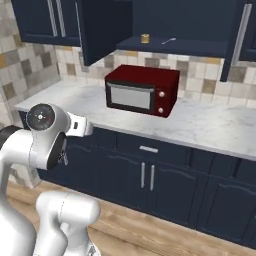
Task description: Pick the candle and candle from the dining table and place them in the open cabinet. Close the cabinet after placing the objects.
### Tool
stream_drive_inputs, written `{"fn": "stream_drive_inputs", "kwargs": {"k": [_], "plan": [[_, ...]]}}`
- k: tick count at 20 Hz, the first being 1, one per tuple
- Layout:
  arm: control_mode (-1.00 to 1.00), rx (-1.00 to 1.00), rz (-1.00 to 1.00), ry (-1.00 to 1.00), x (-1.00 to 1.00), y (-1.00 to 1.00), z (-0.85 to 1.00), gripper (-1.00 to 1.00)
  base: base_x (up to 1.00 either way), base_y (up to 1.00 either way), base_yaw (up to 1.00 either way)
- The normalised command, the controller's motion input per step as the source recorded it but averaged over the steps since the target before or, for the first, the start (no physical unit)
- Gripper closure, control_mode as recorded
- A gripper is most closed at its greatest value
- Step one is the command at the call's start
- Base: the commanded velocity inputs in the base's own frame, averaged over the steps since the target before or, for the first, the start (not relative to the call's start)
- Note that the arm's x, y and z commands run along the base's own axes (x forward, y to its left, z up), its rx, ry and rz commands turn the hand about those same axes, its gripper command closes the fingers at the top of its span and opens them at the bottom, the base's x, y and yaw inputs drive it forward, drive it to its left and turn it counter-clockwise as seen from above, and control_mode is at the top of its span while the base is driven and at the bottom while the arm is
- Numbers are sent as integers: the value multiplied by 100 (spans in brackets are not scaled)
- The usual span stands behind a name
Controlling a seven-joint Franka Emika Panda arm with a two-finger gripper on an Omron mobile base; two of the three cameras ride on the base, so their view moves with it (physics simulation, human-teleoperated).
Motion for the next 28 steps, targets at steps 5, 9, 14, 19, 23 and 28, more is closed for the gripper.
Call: {"fn": "stream_drive_inputs", "kwargs": {"k": [5,9,14,19,23,28], "plan": [[100,0,0,0,0,0,0,-100,-31,0,32],[100,0,0,0,0,0,0,-100,-32,0,35],[100,0,0,0,0,0,0,-100,-37,0,38],[100,0,0,0,0,0,0,-100,-49,0,41],[100,0,0,0,0,0,0,-100,-50,0,41],[100,0,0,0,0,0,0,-100,-47,0,41]]}}
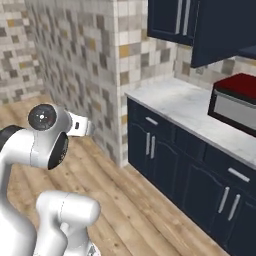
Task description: Pick the candle and candle from the dining table and place them in the open cabinet. Close the cabinet after placing the objects.
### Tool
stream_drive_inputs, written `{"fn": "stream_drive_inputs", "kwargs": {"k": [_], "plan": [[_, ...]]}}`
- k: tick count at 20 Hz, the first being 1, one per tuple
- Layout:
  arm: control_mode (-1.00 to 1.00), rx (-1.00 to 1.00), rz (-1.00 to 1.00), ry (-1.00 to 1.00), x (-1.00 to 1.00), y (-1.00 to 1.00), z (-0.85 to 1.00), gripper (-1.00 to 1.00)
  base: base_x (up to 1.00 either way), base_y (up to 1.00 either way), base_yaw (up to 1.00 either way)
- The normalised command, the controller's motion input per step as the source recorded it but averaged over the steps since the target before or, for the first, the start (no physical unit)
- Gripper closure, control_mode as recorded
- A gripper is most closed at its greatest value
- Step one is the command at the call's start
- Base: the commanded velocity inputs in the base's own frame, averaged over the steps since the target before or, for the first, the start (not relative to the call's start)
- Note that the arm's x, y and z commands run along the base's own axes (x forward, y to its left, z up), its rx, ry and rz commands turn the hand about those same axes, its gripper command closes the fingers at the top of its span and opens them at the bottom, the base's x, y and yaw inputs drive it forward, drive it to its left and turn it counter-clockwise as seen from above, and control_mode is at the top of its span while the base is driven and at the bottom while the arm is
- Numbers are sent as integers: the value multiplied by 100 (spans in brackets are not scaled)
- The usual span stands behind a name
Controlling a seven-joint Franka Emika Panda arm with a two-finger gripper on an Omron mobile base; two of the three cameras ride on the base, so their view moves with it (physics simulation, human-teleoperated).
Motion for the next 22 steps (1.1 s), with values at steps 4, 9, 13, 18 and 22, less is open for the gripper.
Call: {"fn": "stream_drive_inputs", "kwargs": {"k": [4,9,13,18,22], "plan": [[100,0,0,0,0,0,0,-100,-43,0,41],[100,0,0,0,0,0,0,-100,-42,0,41],[100,0,0,0,0,0,0,-100,-46,0,40],[100,0,0,0,0,0,0,-100,-52,-10,38],[100,0,0,0,0,0,0,-100,-48,-1,36]]}}
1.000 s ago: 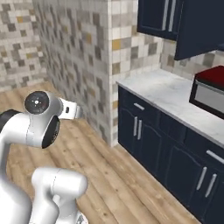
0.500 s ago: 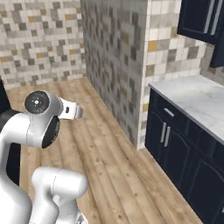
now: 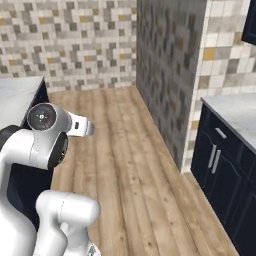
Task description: Pick the candle and candle from the dining table and place them in the open cabinet. Close the cabinet after placing the objects.
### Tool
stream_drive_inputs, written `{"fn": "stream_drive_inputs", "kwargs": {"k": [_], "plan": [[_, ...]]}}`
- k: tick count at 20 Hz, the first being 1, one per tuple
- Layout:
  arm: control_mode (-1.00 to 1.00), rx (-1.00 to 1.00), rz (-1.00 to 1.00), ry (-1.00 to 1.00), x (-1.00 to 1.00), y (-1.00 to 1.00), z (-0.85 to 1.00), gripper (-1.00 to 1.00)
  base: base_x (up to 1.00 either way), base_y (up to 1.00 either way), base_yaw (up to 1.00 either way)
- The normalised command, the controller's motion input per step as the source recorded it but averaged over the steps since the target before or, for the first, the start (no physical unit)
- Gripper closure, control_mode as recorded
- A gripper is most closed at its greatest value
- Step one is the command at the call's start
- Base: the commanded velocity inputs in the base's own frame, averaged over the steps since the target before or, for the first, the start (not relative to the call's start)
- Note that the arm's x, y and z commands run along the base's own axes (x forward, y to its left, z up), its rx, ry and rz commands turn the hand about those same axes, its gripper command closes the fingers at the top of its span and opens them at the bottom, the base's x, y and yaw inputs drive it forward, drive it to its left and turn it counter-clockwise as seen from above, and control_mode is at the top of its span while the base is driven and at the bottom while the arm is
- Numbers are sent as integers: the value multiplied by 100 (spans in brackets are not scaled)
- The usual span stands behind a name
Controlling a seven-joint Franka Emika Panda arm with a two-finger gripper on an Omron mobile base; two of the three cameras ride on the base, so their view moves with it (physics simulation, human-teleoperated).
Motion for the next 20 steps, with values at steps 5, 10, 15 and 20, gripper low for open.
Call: {"fn": "stream_drive_inputs", "kwargs": {"k": [5,10,15,20], "plan": [[100,0,0,0,0,0,0,-100,-33,12,21],[100,0,0,0,0,0,0,-100,-16,34,16],[100,0,0,0,0,0,0,-100,-18,50,8],[100,0,0,0,0,0,0,-100,-18,64,0]]}}
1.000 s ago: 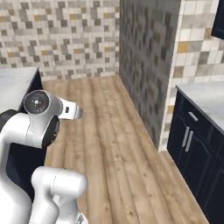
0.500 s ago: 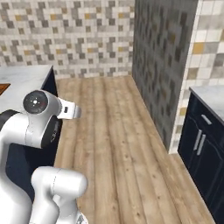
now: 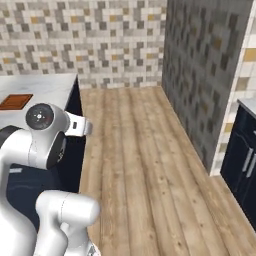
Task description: Pick the candle and candle from the dining table and place them in the open cabinet. Close the cabinet after placing the objects.
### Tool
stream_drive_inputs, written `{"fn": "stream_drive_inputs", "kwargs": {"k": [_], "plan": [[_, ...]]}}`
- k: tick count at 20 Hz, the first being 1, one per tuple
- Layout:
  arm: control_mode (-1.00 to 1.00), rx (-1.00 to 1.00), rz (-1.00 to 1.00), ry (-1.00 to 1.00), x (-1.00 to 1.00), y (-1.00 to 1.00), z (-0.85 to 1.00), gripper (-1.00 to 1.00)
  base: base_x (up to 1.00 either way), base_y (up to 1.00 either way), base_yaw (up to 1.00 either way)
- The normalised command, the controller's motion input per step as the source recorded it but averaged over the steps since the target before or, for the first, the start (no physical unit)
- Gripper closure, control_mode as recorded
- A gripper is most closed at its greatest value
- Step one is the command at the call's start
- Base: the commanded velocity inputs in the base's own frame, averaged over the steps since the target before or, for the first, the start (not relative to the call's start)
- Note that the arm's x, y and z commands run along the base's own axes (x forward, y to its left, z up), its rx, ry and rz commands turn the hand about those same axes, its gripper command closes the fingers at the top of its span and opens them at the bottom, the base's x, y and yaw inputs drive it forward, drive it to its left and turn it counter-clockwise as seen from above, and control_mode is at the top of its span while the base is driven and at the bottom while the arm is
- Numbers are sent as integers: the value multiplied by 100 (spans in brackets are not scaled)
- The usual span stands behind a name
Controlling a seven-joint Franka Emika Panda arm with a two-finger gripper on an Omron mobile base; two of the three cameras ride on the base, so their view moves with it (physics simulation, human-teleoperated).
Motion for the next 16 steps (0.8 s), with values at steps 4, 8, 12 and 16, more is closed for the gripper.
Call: {"fn": "stream_drive_inputs", "kwargs": {"k": [4,8,12,16], "plan": [[100,0,0,0,0,0,0,-100,-17,66,0],[100,0,0,0,0,0,0,-100,-8,68,2],[100,0,0,0,0,0,0,-100,0,57,17],[100,0,0,0,0,0,0,-100,0,54,28]]}}
